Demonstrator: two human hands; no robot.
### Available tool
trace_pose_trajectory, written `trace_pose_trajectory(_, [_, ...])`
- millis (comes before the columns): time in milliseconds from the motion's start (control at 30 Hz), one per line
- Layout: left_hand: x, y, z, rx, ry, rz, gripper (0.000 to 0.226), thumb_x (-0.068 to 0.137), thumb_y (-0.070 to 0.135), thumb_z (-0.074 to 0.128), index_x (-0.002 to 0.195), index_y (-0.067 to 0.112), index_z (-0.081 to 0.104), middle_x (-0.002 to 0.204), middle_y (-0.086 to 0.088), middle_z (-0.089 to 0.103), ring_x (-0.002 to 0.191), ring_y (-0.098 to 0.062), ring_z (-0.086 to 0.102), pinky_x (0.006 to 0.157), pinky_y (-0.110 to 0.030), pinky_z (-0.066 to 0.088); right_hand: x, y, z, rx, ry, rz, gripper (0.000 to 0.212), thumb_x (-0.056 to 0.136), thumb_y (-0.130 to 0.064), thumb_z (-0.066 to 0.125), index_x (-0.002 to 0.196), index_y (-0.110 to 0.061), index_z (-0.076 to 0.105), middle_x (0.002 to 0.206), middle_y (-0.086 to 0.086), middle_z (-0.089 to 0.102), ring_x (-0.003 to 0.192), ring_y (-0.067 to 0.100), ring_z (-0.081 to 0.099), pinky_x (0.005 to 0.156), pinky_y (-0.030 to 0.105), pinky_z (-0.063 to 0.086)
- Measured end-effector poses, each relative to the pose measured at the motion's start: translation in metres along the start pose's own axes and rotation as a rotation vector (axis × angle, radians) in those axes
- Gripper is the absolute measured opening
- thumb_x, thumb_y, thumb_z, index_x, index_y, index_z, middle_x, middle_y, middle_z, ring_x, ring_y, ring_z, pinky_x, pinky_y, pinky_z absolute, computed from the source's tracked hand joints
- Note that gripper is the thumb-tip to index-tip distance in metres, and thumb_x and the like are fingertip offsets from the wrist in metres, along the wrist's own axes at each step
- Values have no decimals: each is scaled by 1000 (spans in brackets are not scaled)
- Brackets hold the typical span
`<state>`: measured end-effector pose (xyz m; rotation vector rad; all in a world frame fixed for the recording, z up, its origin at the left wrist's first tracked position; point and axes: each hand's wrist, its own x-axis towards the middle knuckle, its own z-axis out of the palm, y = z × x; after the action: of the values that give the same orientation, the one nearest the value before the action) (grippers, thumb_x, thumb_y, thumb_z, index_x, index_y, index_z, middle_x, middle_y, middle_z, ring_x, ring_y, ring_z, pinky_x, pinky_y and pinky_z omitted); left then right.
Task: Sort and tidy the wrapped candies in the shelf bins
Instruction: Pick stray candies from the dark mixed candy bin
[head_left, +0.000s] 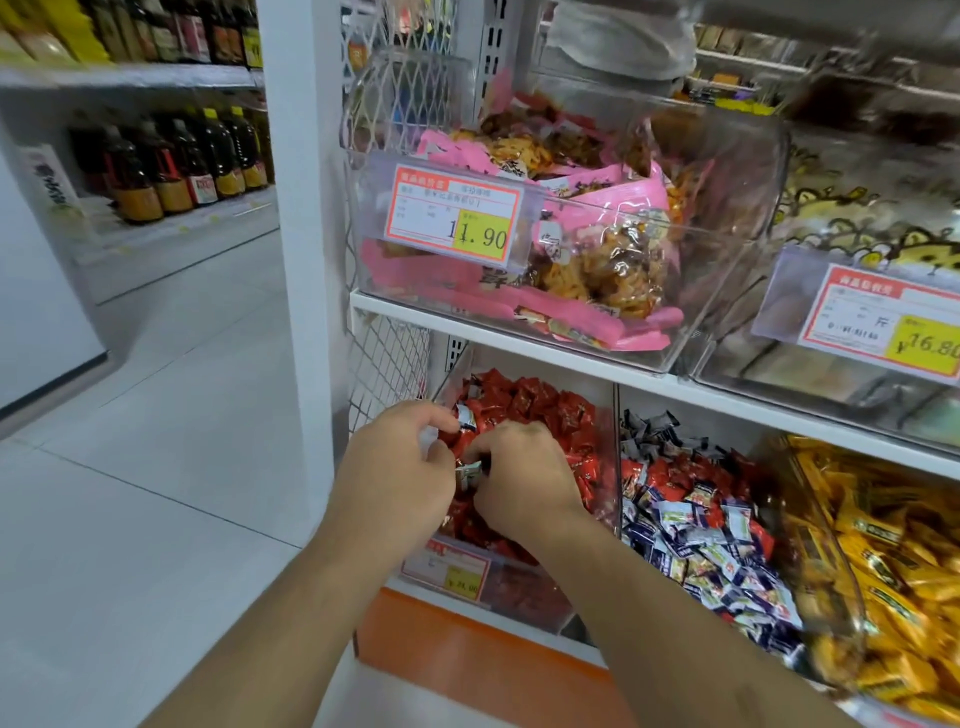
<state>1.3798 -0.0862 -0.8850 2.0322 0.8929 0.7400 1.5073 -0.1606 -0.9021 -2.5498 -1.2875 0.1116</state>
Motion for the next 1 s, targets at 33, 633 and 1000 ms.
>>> trace_pose_trajectory(33, [0, 0, 0, 0, 2, 2, 29, 95, 12, 58, 105, 36, 70, 122, 24, 64, 57, -1, 49, 64, -20, 44, 1, 1, 1, 12, 11, 2, 33, 80, -12, 74, 108, -30, 76, 115, -2, 67, 118, 26, 52, 96, 39, 52])
trace_pose_trajectory(633, [-18, 27, 0, 22, -16, 143, 29, 95, 10, 61, 104, 36, 71, 121, 28, 63, 106, 12, 56, 97, -13, 43, -96, 34, -72, 480, 335, 44, 9, 97, -34, 70, 89, -37, 65, 81, -15, 67, 72, 6, 60, 59, 17, 45])
trace_pose_trajectory(1000, [-25, 42, 22, 87, -72, 224, 33, 91, 6, 63, 103, 34, 72, 112, 27, 65, 104, 15, 54, 86, 6, 29, -126, 121, -77, 155, 228, 243, 48, 97, -28, 69, 142, -22, 56, 143, -7, 56, 138, 14, 45, 109, 21, 32])
